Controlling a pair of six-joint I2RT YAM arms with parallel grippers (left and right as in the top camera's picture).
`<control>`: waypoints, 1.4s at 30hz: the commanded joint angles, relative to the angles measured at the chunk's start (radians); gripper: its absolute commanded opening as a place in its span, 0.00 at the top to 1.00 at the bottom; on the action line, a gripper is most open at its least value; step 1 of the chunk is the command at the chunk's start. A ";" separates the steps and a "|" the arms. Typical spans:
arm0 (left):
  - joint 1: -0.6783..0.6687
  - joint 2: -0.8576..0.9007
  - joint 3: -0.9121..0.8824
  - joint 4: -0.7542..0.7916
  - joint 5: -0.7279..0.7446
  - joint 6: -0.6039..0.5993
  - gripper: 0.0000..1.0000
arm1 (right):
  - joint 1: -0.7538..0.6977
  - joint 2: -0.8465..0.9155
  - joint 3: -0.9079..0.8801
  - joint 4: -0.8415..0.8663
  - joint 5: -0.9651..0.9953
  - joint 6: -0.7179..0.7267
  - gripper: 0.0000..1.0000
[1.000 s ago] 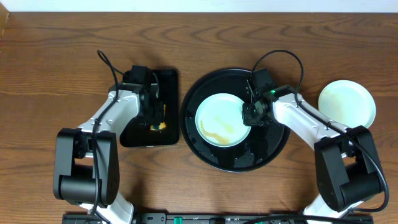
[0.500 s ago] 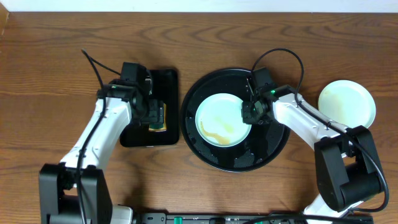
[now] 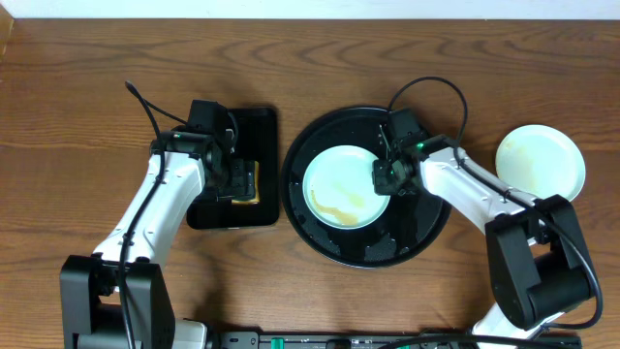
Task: Clean dirty plates on tray and stack at the side
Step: 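Lower the sponge into the small tray and open the left gripper, then lift the pale blue plate off the round tray rightward with the right gripper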
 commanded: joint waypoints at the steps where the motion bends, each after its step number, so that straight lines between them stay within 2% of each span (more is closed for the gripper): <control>1: 0.002 0.001 0.016 -0.009 -0.012 -0.010 0.18 | 0.016 0.010 -0.031 0.016 0.002 0.009 0.91; 4: 0.002 0.001 0.016 -0.011 -0.012 -0.010 0.18 | 0.016 0.010 -0.060 0.031 0.002 0.020 0.99; 13: 0.002 0.001 0.016 -0.013 -0.012 -0.010 0.18 | 0.006 -0.025 -0.049 0.048 0.066 0.031 0.99; 23: 0.002 0.001 0.016 -0.013 -0.012 -0.010 0.18 | 0.011 -0.234 -0.013 0.049 0.249 -0.212 0.99; 33: 0.002 0.001 0.016 -0.012 -0.012 -0.010 0.18 | 0.057 -0.344 -0.013 0.048 0.502 -0.411 0.99; 42: 0.002 0.001 0.016 -0.010 -0.012 -0.010 0.17 | 0.189 -0.359 -0.013 0.061 0.789 -0.462 0.99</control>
